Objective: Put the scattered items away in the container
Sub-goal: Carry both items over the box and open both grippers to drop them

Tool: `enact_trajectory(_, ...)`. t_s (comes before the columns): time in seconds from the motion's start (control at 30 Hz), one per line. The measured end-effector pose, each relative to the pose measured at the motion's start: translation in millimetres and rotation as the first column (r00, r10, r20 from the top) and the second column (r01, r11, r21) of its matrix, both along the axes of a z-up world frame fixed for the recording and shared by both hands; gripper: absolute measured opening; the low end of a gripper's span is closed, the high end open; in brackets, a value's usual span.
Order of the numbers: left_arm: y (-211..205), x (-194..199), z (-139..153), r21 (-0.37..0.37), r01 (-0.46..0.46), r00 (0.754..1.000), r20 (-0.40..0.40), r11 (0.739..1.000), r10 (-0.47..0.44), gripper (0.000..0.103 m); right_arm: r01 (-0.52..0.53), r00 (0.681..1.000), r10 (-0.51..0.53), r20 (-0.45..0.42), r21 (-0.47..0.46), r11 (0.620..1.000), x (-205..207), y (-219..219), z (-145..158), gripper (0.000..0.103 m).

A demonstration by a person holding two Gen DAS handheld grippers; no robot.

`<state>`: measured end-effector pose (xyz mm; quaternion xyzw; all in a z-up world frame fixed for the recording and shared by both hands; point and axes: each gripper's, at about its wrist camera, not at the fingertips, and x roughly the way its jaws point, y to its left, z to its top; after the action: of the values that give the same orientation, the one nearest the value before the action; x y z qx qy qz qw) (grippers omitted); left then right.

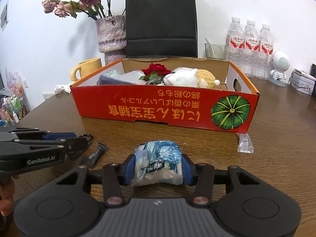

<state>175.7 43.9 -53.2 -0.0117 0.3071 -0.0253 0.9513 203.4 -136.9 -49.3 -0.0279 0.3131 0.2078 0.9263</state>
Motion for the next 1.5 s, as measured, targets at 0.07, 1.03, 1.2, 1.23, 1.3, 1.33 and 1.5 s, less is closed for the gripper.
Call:
enact_trajectory(0.07, -0.4, -1.9, 1.0, 0.000, 0.001, 1.000, 0.010, 1.000, -0.001, 0.026, -0.001, 1.000, 0.001, 0.003, 0.004, 1.000, -0.9, -0.1, 0.4, 0.045)
enact_trajectory(1.03, 8.1, 82.6, 95.8, -0.162, 0.013, 0.965, 0.261, 0.987, 0.030, 0.026, 0.041, 0.976, -0.069, 0.206, 0.135, 0.990, 89.4, -36.2, 86.1, 0.036)
enact_trajectory(1.2, 12.9, 129.2, 72.3, -0.173, 0.006, 0.982, 0.186, 0.985, 0.027, 0.026, 0.045, 0.987, -0.058, 0.152, 0.086, 0.995, 133.3, -33.3, 61.8, 0.037)
enact_trajectory(1.23, 12.3, 133.7, 70.3, -0.159, 0.011, 0.984, 0.178, 0.987, 0.017, 0.027, 0.047, 0.987, -0.059, 0.151, 0.083, 0.995, 138.0, -33.5, 60.5, 0.042)
enact_trajectory(1.3, 10.9, 141.9, 67.3, -0.132, 0.002, 0.987, 0.163, 0.991, 0.019, 0.079, 0.049, 0.989, -0.063, 0.134, 0.106, 0.993, 148.5, -36.5, 59.4, 0.063)
enact_trajectory(1.33, 10.7, 144.7, 66.2, -0.122, -0.020, 0.987, 0.157, 0.992, 0.039, 0.097, 0.047, 0.991, -0.060, 0.117, 0.118, 0.992, 153.9, -37.6, 59.1, 0.089)
enact_trajectory(1.5, 12.3, 150.8, 61.7, -0.091, -0.080, 0.986, 0.136, 0.993, 0.092, 0.103, 0.041, 0.994, -0.052, 0.095, 0.108, 0.993, 163.6, -36.0, 58.3, 0.103)
